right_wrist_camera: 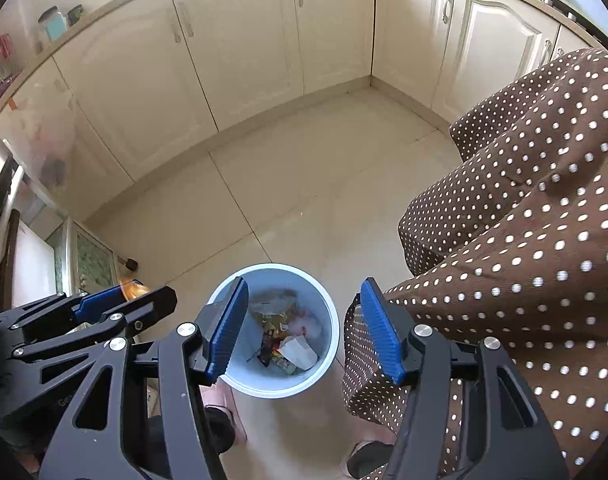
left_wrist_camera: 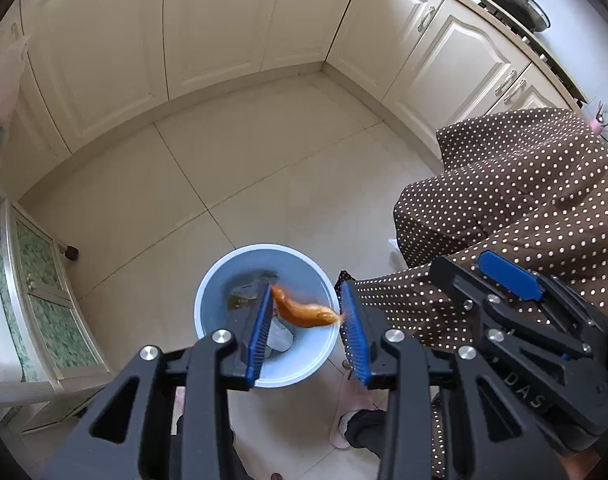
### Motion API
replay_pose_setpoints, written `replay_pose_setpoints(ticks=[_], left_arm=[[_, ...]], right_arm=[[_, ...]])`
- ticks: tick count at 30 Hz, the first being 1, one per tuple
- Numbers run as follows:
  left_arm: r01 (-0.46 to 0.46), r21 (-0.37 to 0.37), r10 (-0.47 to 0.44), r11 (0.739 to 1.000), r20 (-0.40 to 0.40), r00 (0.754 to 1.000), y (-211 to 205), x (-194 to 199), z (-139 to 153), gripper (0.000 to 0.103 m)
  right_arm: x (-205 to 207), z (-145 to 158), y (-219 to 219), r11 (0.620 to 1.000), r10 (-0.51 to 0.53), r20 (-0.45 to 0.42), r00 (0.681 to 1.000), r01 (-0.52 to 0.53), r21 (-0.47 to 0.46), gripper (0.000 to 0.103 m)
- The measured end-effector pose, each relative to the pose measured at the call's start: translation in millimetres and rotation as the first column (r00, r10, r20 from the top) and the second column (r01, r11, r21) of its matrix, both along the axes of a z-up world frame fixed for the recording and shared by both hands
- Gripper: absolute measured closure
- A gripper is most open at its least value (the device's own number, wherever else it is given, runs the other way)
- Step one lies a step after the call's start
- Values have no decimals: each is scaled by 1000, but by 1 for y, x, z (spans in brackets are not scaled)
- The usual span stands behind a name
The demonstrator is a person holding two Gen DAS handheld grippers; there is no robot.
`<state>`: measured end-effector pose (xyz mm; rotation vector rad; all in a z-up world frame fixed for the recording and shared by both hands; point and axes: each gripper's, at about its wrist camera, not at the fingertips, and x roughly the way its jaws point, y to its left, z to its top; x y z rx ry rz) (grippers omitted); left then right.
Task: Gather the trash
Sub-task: 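Open both grippers to drop the gold bag and peel into the bin, then grasp the black wrapper with the left gripper while the right gripper grasps the clear plastic wrapper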
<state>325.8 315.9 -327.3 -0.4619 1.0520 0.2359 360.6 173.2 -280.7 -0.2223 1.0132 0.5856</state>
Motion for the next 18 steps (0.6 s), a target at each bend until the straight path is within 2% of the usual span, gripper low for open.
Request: replay_pose_setpoints(ticks=[3, 9, 14, 18], left_arm=[[-12, 26, 12, 1000, 2, 1000, -1, -3, 7, 55], [-17, 47, 15, 999, 48, 999, -8, -18, 38, 54], [-17, 91, 6, 996, 117, 993, -20, -35, 84, 54], [-23, 132, -3, 991, 190, 982, -35, -51, 126, 53]], right_arm=[[-2, 11, -3, 1000, -2, 6, 1000, 2, 15, 47], [-11, 41, -12, 998, 6, 30, 1000, -8, 62, 46], [-21, 78, -27, 993, 13, 71, 997, -21, 115, 45], [-35, 125, -48, 982, 13, 129, 992, -37, 186, 45]])
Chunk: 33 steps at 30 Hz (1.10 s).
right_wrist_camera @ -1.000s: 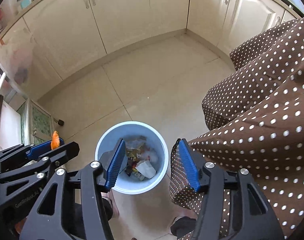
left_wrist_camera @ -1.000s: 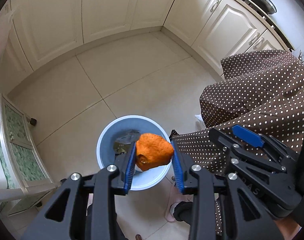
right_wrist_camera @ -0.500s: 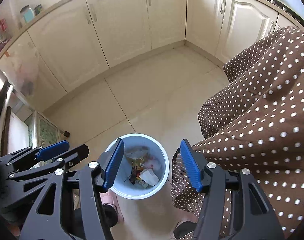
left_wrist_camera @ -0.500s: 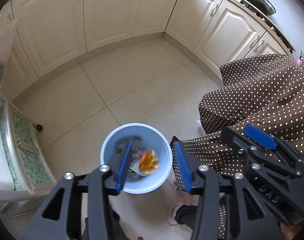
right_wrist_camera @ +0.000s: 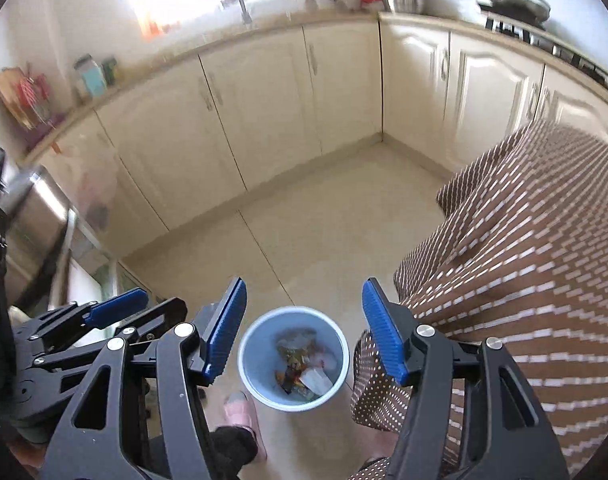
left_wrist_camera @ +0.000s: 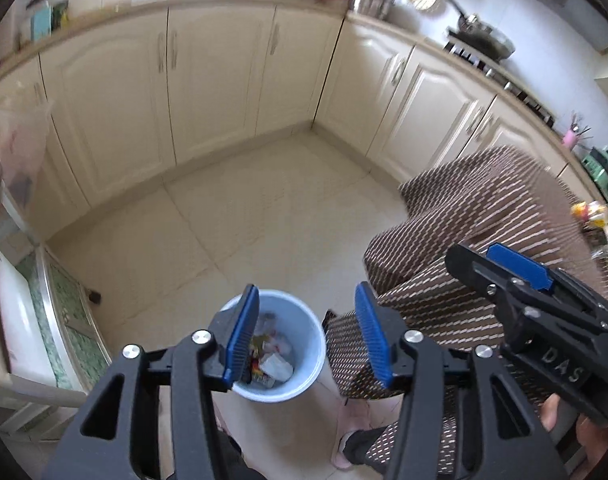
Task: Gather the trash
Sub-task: 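Grasp the black wrapper with the left gripper while the right gripper grasps the clear plastic wrapper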
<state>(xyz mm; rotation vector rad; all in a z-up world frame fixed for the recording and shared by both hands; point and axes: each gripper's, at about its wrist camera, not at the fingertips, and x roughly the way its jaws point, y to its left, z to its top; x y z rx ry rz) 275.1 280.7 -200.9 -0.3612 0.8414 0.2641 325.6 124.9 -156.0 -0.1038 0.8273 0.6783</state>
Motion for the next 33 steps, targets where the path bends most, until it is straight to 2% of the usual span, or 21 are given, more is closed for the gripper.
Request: replay_pose_setpoints(ticks=[5, 9, 11, 16, 20, 22, 23, 28, 33], left_arm=[[41, 53, -46, 998, 99, 994, -40, -12, 56, 50], [119, 77, -129, 990, 144, 981, -86, -3, 86, 42], [170, 104, -184, 980, 150, 971, -119, 7, 97, 41], [305, 140, -324, 942, 141, 935, -200, 37, 111, 39], [443, 167, -463, 881, 114, 879, -277, 70, 110, 39], [477, 154, -494, 865, 104, 863, -298, 84, 106, 39], [494, 121, -506, 861, 106, 856, -311, 96, 104, 39], [512, -4, -507, 859, 120, 853, -337, 143, 94, 39], [496, -42, -486, 868, 140, 863, -359, 183, 86, 39]], right_arm=[[-15, 63, -55, 996, -47, 121, 992, 37, 84, 40], [-18, 94, -110, 988, -121, 185, 975, 101, 114, 39], [-16, 103, -146, 981, -172, 206, 963, 149, 121, 39], [-3, 103, -233, 950, -309, 220, 925, 290, 115, 38], [7, 95, -301, 909, -416, 214, 884, 404, 101, 38], [13, 91, -335, 884, -468, 208, 859, 458, 96, 38], [16, 88, -347, 874, -485, 205, 850, 476, 94, 38], [38, 73, -396, 832, -554, 178, 814, 549, 81, 38], [63, 59, -407, 824, -564, 162, 810, 563, 57, 38]])
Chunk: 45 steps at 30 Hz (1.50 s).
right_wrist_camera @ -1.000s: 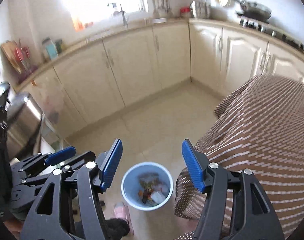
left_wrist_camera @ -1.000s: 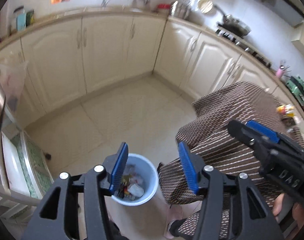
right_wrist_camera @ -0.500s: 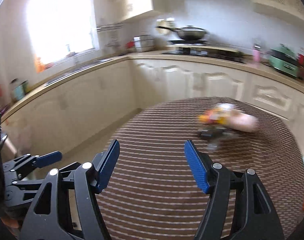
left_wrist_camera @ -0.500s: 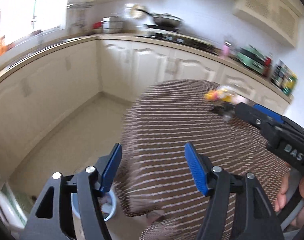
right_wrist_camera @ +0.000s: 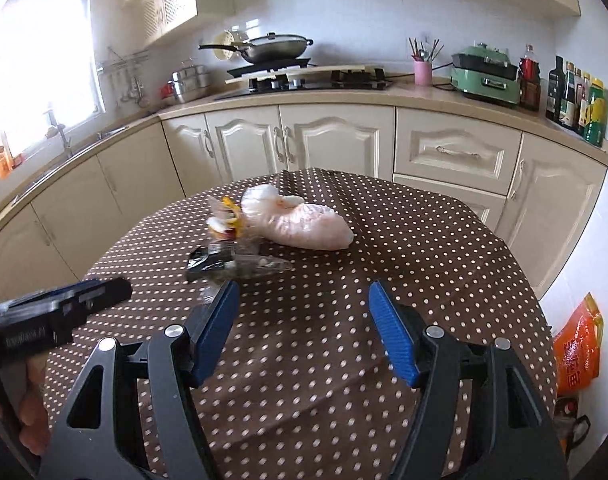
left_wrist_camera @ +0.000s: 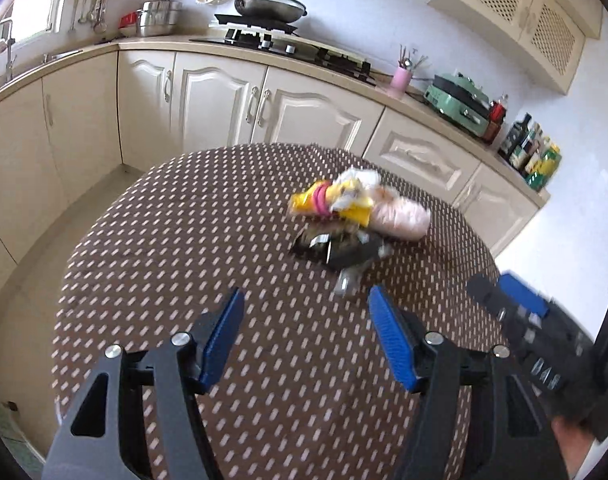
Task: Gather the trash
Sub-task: 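Grasp the black wrapper with the left gripper while the right gripper grasps the clear plastic wrapper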
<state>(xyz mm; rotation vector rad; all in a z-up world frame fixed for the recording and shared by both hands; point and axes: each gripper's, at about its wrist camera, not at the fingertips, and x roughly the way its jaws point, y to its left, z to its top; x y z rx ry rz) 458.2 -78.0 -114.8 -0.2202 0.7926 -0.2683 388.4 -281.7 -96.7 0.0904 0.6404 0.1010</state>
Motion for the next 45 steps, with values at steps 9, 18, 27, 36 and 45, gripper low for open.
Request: replay_pose_setpoints(ticks=[9, 18, 27, 36, 45], left_arm=[[-12, -23, 11, 1000, -31, 999, -22, 59, -20, 39], [12, -114, -24, 993, -106, 994, -30, 88, -39, 54], [12, -142, -31, 990, -131, 991, -27, 88, -49, 93], [31, -189, -58, 982, -137, 989, -4, 72, -51, 101], [20, -187, -44, 982, -124, 991, 2, 60, -48, 53]], right_arm=[[26, -14, 8, 999, 36, -27, 999, -36, -17, 38], [38, -24, 15, 997, 69, -53, 996, -70, -22, 36], [37, -24, 22, 995, 88, -68, 994, -90, -30, 36], [37, -25, 30, 994, 88, -86, 992, -93, -62, 36], [34, -26, 10, 999, 6, -76, 997, -10, -52, 36]])
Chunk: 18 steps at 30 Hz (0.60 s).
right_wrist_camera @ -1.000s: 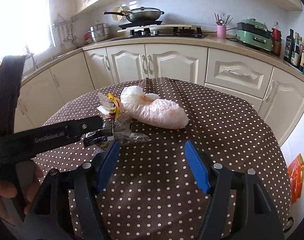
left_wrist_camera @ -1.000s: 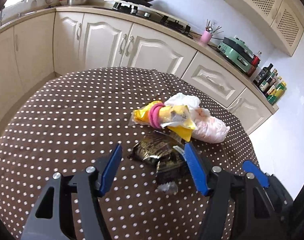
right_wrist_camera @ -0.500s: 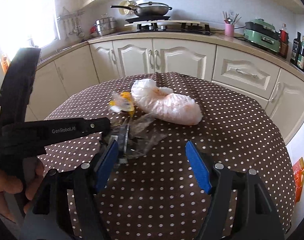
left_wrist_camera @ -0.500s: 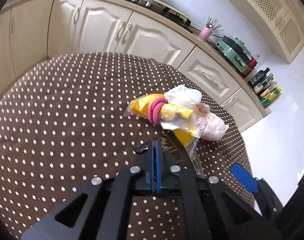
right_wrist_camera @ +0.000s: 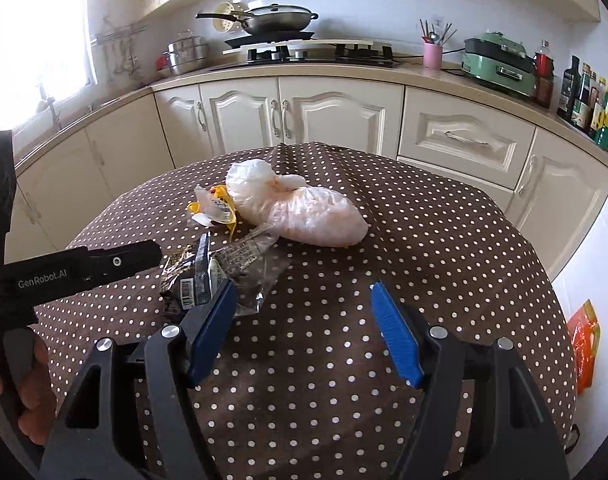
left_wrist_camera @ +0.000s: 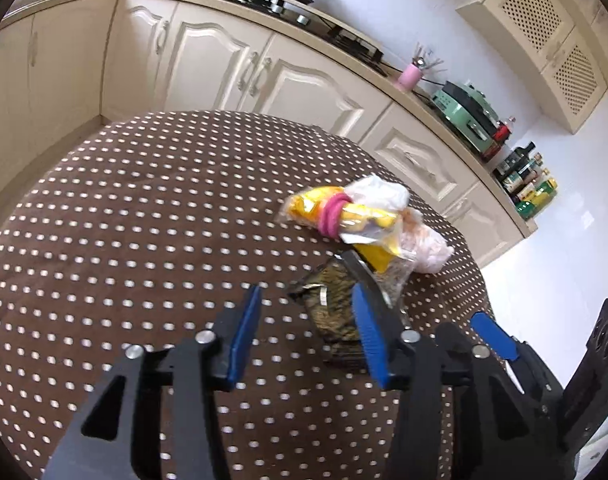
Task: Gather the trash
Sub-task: 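Grasp the black wrapper with the left gripper while the right gripper grasps the clear plastic wrapper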
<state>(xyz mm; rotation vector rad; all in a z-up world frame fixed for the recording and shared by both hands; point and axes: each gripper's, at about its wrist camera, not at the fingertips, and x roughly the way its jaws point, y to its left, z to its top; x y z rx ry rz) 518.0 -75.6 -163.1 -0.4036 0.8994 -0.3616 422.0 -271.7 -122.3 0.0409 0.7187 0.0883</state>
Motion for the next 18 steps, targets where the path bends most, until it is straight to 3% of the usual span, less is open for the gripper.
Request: replay_pose_setpoints(ticks=[8, 11, 13, 18], left_arm=[[35, -40, -37, 999, -49, 998, -21, 7, -16, 54], [37, -38, -39, 999, -46, 998, -24, 7, -15, 60], [39, -39, -41, 998, -35, 999, -24, 5, -14, 71], [41, -73, -42, 996, -11, 999, -15, -2, -5, 79]], right_arm=[[-4, -4, -3, 1000, 2, -7, 1000, -2, 20, 36], [-4, -6, -3, 1000, 14, -14, 1000, -13, 24, 36], [-3, -6, 0, 1000, 18, -15, 1000, -18, 19, 36], [-4, -5, 11, 999, 48, -24, 999, -48, 13, 36]])
